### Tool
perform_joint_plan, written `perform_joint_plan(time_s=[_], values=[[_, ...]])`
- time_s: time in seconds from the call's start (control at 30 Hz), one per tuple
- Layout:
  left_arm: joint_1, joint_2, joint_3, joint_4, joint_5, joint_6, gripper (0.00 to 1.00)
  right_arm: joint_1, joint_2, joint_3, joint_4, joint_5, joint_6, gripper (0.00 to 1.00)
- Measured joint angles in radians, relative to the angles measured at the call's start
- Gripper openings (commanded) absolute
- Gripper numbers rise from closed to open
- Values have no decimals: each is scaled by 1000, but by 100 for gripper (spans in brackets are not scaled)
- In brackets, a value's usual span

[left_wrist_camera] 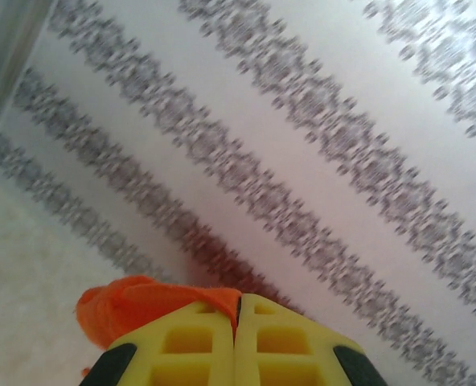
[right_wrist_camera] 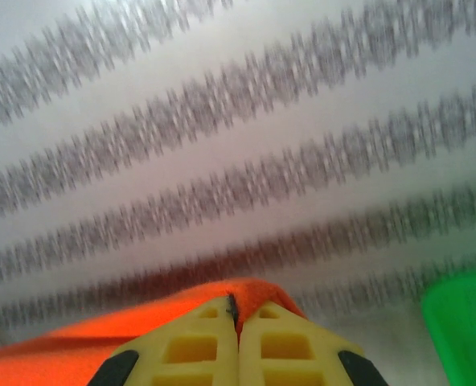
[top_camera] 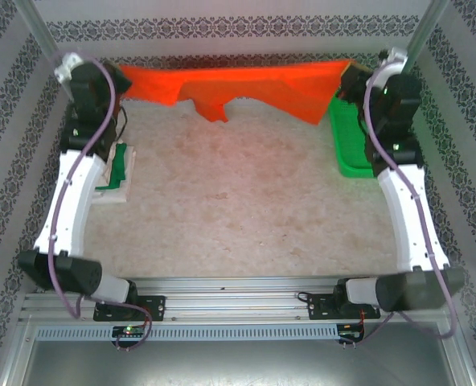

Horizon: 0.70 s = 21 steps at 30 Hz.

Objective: Fold and stack the t-shirts

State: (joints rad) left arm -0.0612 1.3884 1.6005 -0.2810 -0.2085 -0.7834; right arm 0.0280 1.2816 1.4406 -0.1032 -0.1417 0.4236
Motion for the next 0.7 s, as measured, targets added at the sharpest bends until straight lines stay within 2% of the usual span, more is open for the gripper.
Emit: perform_joint_plan(time_s=[0.17,0.3,0.47,0.7], values=[[0,-242,-479,-5,43,-85,0,0,-168,-438,-3,-45,60,0],[0,-383,-774,-80,82,-165,0,0,-267,-726,-64,-60,111,0],[0,-410,-967,-118,117,-229,0,0,-306,-909,-92,-62,164,0],[0,-402,-1059,-116,157,-287,0,0,-313,-997,-122,-53,235,0]])
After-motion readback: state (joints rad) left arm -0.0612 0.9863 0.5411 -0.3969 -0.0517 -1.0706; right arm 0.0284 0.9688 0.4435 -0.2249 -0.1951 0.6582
